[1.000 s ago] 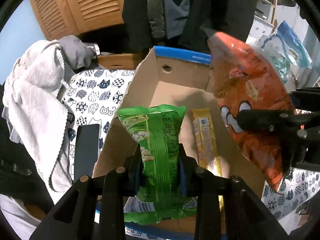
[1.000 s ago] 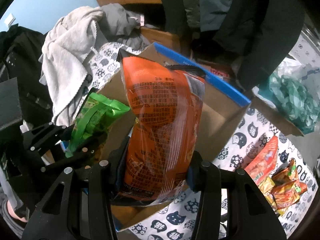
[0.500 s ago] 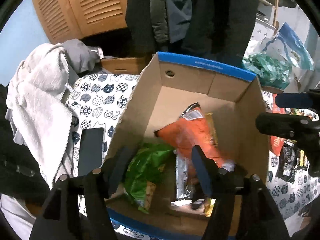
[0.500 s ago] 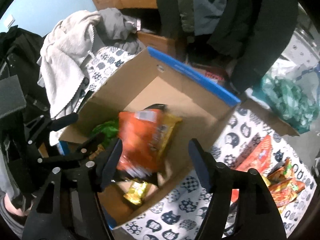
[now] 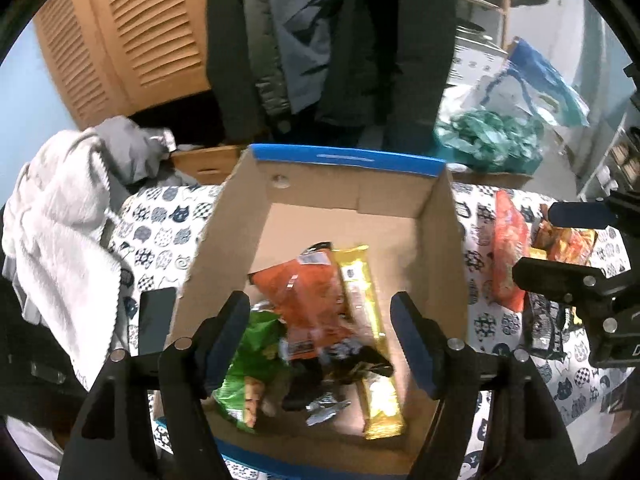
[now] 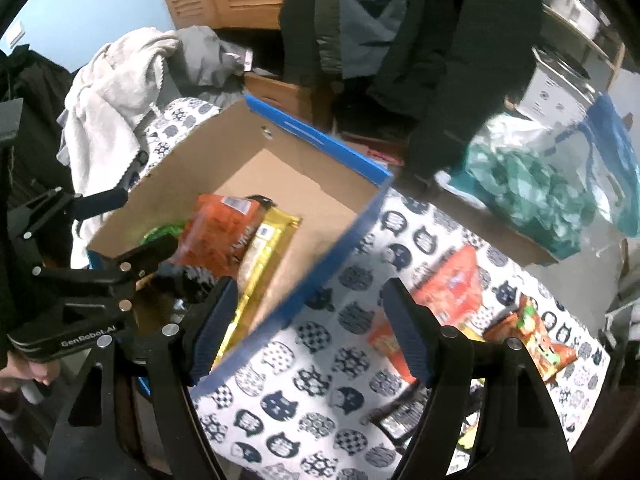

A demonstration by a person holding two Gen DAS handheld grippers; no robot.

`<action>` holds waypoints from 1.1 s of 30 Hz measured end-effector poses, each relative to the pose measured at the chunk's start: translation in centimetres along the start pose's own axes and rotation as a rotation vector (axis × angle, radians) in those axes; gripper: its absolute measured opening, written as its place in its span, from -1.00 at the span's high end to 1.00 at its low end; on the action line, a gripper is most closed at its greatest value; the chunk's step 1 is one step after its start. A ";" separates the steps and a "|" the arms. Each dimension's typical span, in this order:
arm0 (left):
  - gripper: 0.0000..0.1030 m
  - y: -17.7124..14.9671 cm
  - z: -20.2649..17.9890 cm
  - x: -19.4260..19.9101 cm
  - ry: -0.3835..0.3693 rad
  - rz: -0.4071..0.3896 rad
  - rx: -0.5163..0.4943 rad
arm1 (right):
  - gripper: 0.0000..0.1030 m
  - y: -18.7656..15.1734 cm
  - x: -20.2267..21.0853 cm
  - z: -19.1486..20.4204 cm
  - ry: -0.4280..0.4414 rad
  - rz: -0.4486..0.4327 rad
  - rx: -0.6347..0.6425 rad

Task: Organize snacks
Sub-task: 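Open both tools to drop the bags into the box, then move both tools back over the snack pile on the table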

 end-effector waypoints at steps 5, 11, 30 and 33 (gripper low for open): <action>-0.44 0.1 -2.2 0.3 -0.008 -0.008 -0.053 | -0.47 -2.0 1.2 -2.4 -0.035 -0.002 -0.001; -0.45 0.4 -4.7 0.7 -0.030 -0.009 -0.094 | -0.47 -4.6 2.5 -5.4 -0.081 0.001 -0.012; -0.54 0.5 -13.8 1.7 -0.111 0.012 -0.274 | -0.48 -9.7 5.4 -13.4 -0.119 0.038 -0.076; -0.54 0.9 -15.2 1.7 -0.127 0.021 -0.301 | -0.48 -9.9 5.5 -14.7 -0.122 0.051 -0.068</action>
Point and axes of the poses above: each gripper's, at about its wrist camera, not at the fingertips, and x roughly against the way its jaws point, z to its left, y to its top, the point moved 7 cm from there along -x, roughly the way its jaws point, and after that the axes turned 2 degrees about x, right-handed, at the moved point
